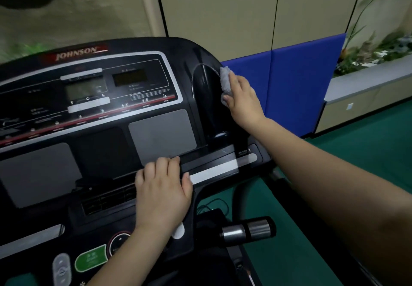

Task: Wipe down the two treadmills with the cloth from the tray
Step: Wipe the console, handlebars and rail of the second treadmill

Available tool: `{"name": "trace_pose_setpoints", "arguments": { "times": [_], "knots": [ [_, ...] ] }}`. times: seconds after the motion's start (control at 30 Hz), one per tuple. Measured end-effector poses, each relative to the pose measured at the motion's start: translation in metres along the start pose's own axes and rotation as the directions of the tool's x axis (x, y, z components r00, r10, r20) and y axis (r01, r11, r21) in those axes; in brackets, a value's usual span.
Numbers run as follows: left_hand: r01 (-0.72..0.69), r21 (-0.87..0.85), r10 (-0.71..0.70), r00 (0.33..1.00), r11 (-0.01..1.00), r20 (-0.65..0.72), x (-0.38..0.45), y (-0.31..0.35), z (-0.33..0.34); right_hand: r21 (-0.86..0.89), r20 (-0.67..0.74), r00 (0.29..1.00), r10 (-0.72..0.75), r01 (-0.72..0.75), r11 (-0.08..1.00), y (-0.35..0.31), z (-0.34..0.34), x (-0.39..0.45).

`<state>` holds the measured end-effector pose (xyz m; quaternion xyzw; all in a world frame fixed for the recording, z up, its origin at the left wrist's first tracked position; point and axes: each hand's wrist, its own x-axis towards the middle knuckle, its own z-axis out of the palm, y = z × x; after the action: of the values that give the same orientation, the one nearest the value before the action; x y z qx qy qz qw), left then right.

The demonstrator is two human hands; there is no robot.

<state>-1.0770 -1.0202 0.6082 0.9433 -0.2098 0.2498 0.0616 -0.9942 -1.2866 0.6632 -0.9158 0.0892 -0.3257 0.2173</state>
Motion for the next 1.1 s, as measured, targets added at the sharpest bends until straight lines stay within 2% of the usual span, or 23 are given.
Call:
{"name": "trace_pose_setpoints", "arguments": {
  "times": [0.4, 0.63, 0.83, 0.97, 1.1],
  "knots": [
    [-0.006, -0.010, 0.006, 1.000, 1.000, 0.020, 0.001, -0.001, -0.001, -0.024, 0.037, 0.980, -0.196, 0.197, 0.980, -0.056, -0.001, 0.090],
    [-0.006, -0.014, 0.006, 1.000, 1.000, 0.006, 0.001, -0.001, 0.001, -0.001, 0.118, 0.926, -0.359, 0.362, 0.932, -0.087, 0.003, 0.119],
    [-0.008, -0.013, 0.008, 1.000, 1.000, -0.003, 0.000, -0.002, 0.002, 0.089, 0.053, 0.845, -0.532, 0.527, 0.845, -0.083, 0.010, 0.091],
    [-0.006, -0.016, 0.006, 1.000, 1.000, -0.011, 0.000, -0.001, 0.003, 0.214, 0.036, 0.831, -0.556, 0.537, 0.816, -0.075, 0.021, 0.047],
    [-0.003, -0.013, 0.003, 1.000, 1.000, -0.016, 0.000, -0.002, 0.002, 0.225, 0.101, 0.823, -0.559, 0.529, 0.818, -0.067, 0.022, 0.006]
  ]
}}
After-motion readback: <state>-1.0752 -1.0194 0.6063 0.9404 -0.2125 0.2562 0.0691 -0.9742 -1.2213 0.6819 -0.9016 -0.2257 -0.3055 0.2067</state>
